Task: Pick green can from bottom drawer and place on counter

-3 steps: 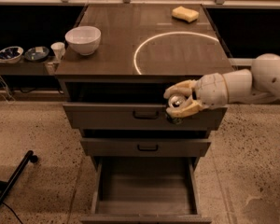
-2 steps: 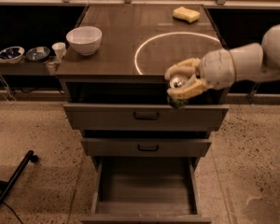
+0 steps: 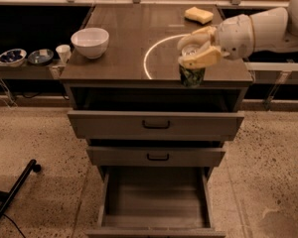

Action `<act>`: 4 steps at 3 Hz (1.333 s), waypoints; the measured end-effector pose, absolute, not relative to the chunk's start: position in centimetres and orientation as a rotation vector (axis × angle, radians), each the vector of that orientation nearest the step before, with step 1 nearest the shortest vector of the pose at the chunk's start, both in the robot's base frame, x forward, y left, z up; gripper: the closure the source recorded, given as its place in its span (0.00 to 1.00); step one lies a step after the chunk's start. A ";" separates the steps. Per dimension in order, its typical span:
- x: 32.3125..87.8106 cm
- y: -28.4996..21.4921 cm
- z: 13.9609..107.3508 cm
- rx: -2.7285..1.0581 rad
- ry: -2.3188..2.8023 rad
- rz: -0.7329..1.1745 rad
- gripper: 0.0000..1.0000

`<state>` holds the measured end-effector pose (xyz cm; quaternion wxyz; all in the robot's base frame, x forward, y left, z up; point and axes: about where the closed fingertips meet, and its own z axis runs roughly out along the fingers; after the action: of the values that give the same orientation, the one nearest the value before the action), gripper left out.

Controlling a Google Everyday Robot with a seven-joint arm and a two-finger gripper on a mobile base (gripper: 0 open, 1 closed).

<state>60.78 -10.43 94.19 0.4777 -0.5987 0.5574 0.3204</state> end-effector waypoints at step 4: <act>68.2 -13.3 96.4 -1.199 1.586 0.709 1.00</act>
Offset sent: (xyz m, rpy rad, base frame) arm 0.0488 -0.0299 0.0088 0.0849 0.0729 -0.1503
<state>68.24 -13.28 96.40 0.4929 -0.4943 0.6536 0.2924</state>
